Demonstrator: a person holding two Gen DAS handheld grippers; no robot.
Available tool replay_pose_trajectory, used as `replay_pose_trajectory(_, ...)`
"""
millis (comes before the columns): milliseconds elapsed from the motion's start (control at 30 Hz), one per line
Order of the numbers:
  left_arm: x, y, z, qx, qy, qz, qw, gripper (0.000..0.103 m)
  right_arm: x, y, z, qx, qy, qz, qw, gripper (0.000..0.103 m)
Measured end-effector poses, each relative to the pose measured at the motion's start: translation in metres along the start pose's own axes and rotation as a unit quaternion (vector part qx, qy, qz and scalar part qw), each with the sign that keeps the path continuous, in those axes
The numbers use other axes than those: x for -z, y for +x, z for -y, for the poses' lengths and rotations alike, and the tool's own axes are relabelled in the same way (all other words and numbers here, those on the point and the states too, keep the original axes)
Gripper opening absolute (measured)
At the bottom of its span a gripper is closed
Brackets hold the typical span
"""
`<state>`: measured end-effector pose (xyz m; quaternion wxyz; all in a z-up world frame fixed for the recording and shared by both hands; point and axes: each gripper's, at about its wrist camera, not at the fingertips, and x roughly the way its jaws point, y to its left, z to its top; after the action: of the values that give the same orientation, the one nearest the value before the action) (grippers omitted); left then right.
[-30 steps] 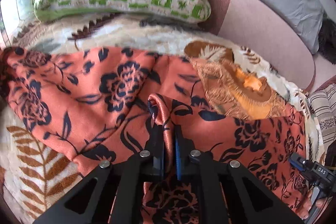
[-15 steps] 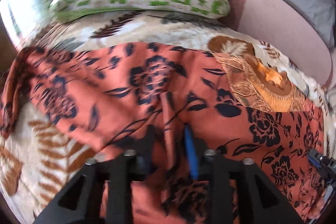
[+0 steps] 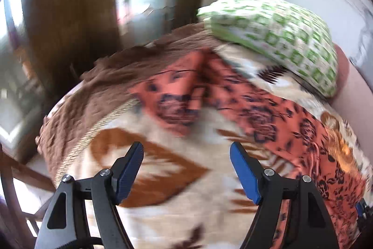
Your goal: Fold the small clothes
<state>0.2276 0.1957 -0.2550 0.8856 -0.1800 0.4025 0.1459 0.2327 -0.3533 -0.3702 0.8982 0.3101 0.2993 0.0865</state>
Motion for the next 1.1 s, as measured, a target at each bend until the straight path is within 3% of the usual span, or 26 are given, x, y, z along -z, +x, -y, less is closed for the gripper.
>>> replay_pose_trajectory(33, -0.004, 0.001, -0.013, 0.008, -0.018, -0.007, 0.9998, 0.077, 0.001, -0.004, -0.01, -0.022, -0.013, 0.01, 1.0, 0.041)
replay_pose_trajectory(67, -0.009, 0.004, -0.026, 0.016, -0.038, -0.016, 0.999, 0.079, 0.003, -0.006, -0.015, -0.038, -0.019, 0.018, 0.999, 0.067)
replay_pose_trajectory(100, -0.013, 0.009, -0.034, 0.02, -0.051, -0.033, 0.9979, 0.079, 0.006, -0.009, -0.02, -0.054, -0.023, 0.03, 0.998, 0.086)
replay_pose_trajectory(200, -0.018, 0.022, -0.043, 0.032, -0.077, -0.065, 0.9944, 0.079, 0.012, -0.006, -0.025, -0.066, -0.021, 0.03, 0.997, 0.087)
replay_pose_trajectory(467, -0.027, 0.062, -0.032, 0.056, -0.125, -0.072, 0.9879, 0.079, 0.014, 0.009, -0.025, -0.056, -0.02, 0.008, 0.998, 0.087)
replay_pose_trajectory(533, -0.028, 0.072, -0.029, 0.079, -0.135, -0.073, 0.985, 0.07, 0.015, 0.01, -0.029, -0.051, -0.03, 0.01, 0.998, 0.087)
replay_pose_trajectory(600, -0.028, 0.086, -0.027, 0.093, -0.146, -0.091, 0.9807, 0.038, 0.016, 0.011, -0.032, -0.047, -0.037, 0.011, 0.998, 0.087)
replay_pose_trajectory(667, -0.027, 0.098, -0.023, 0.089, -0.138, -0.1, 0.9814, 0.028, 0.016, 0.012, -0.031, -0.045, -0.036, 0.011, 0.998, 0.086)
replay_pose_trajectory(700, -0.028, 0.101, -0.022, 0.075, -0.131, -0.099, 0.9836, 0.015, 0.016, 0.012, -0.03, -0.043, -0.033, 0.011, 0.998, 0.086)
replay_pose_trajectory(800, -0.03, 0.098, -0.024, 0.081, -0.135, -0.086, 0.9837, 0.008, 0.016, 0.012, -0.029, -0.041, -0.03, 0.013, 0.999, 0.086)
replay_pose_trajectory(967, -0.03, 0.06, 0.011, 0.113, -0.062, -0.059, 0.9899, 0.005, 0.016, 0.01, -0.032, -0.041, -0.037, 0.02, 0.998, 0.086)
replay_pose_trajectory(1100, -0.029, 0.02, 0.072, 0.142, 0.021, -0.042, 0.9888, 0.004, 0.014, 0.006, -0.035, -0.051, -0.037, 0.025, 0.998, 0.086)
